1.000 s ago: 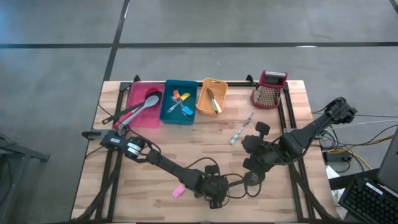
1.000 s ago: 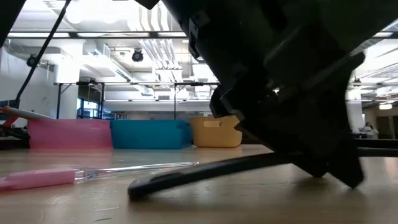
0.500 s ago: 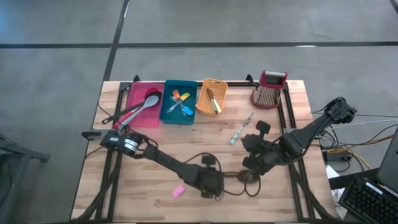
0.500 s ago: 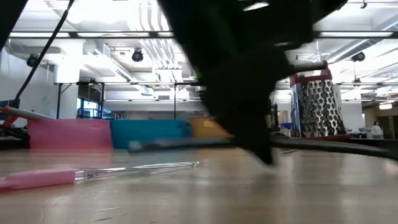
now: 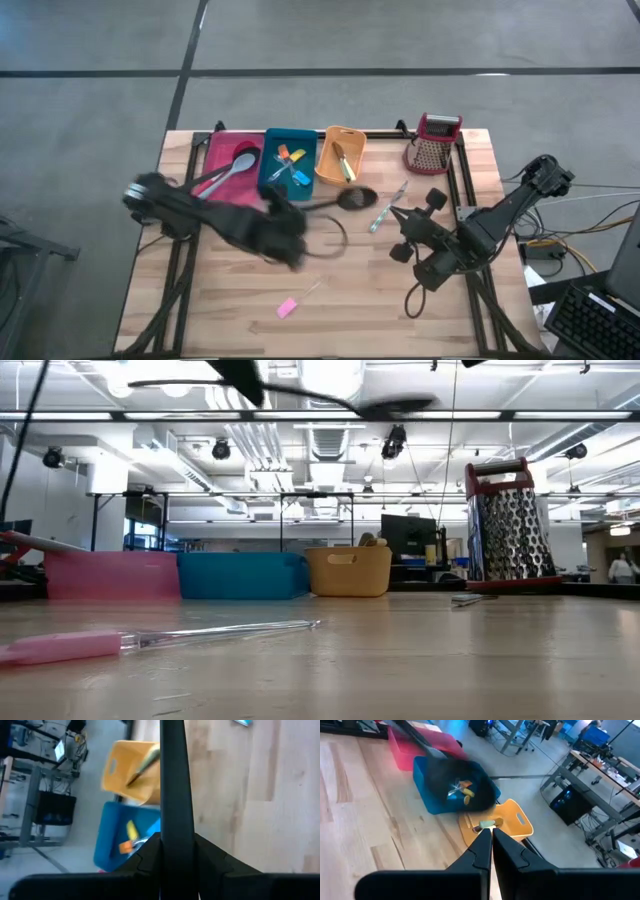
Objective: Pick & Place Kitchen Items
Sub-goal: Put the black serving spoon into the pink bin
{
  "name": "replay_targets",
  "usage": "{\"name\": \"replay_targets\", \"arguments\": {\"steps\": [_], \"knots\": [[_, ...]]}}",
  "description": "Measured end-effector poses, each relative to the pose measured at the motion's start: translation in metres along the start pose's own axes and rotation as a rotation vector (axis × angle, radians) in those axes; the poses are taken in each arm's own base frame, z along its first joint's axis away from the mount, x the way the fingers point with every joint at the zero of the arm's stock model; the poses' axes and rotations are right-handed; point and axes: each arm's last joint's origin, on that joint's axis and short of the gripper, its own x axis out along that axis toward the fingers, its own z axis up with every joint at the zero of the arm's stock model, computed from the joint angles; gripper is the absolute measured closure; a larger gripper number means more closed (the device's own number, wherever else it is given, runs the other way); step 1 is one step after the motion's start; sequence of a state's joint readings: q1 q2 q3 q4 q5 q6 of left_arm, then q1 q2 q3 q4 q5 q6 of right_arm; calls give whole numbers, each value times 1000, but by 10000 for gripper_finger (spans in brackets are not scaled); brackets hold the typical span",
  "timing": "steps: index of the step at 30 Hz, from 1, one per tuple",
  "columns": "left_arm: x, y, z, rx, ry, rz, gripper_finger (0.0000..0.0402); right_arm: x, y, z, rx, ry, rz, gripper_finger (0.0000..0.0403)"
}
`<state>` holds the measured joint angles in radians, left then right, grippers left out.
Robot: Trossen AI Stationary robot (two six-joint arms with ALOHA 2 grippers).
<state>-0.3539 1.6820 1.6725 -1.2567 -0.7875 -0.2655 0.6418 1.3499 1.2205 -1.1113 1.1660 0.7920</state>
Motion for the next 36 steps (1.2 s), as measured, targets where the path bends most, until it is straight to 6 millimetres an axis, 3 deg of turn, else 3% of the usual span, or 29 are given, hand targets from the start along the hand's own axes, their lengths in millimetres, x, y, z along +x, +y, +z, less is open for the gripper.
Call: {"name": "replay_targets", "arguments": {"steps": [7, 13, 18, 24, 36], "knots": [[-40, 93, -57, -191, -45, -22, 318, 2, 1, -5, 5, -10, -22, 394], [-53, 140, -109, -291, 10, -10, 318, 7, 3, -17, 4, -7, -42, 394], [-57, 158, -139, -314, 60, -7, 318, 11, 5, -28, 3, 2, -54, 394], [-50, 171, -154, -341, 141, 29, 318, 15, 6, -39, 14, 6, -71, 394], [0, 186, -194, -532, 442, -94, 318, 17, 8, -45, 16, 9, -75, 394]]}}
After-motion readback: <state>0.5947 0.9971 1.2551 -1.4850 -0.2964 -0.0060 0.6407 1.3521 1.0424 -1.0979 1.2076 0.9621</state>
